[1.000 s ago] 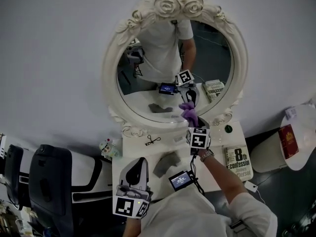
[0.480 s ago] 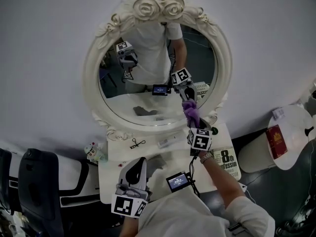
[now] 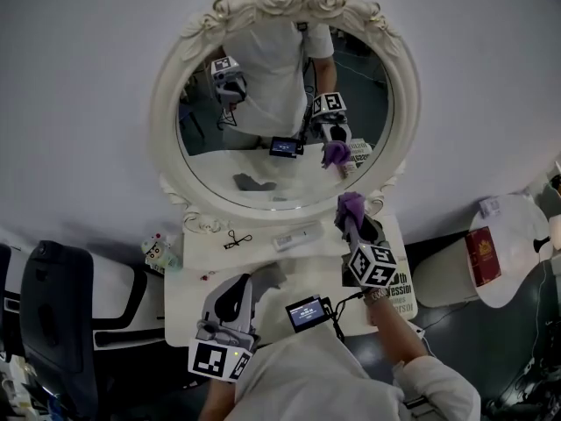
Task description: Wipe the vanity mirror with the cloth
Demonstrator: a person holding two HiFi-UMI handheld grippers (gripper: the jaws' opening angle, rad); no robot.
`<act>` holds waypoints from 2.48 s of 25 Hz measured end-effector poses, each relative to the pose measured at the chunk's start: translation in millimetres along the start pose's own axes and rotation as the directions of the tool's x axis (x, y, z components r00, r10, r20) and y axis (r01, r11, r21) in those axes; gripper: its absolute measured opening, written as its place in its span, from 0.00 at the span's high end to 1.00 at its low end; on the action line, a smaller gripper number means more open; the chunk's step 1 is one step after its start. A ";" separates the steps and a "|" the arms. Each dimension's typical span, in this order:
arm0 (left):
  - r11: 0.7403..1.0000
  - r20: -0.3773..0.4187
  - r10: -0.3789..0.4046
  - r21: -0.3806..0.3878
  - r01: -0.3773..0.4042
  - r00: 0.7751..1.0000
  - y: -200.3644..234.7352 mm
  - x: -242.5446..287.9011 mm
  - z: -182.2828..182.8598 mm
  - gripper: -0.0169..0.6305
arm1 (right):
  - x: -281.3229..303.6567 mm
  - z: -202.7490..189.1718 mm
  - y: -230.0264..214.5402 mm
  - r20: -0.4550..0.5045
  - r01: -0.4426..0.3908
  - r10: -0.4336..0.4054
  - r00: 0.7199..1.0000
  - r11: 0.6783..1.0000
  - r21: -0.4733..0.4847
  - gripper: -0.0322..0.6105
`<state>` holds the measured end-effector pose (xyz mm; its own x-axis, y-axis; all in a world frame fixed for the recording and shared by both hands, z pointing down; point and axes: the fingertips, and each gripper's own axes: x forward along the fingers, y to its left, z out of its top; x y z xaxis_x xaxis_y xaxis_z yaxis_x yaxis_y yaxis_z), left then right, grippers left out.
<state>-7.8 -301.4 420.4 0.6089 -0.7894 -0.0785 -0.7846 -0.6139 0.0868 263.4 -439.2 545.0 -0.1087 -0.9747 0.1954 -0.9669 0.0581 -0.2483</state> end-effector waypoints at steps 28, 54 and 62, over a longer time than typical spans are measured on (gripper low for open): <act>0.993 -0.056 -0.080 -0.088 0.075 0.995 -47.5 -63.2 -57.1 0.96 | -158.7 -50.7 142.6 0.021 -0.294 0.293 0.956 0.951 0.094 0.78; 0.994 -0.039 -0.011 -0.113 0.006 0.999 -35.9 -73.2 -56.4 0.96 | -141.1 -59.6 152.9 -0.045 -0.279 0.280 0.959 0.960 0.028 0.78; 0.994 -0.053 -0.041 -0.101 0.035 0.998 -42.5 -72.1 -59.9 0.96 | -147.1 -60.8 160.1 -0.046 -0.294 0.294 0.955 0.956 -0.007 0.79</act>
<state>-11.4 -219.0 481.9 0.6457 -0.7630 -0.0293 -0.7469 -0.6391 0.1835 110.6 -273.4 534.2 -0.3985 -0.9035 0.1576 -0.8938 0.3440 -0.2877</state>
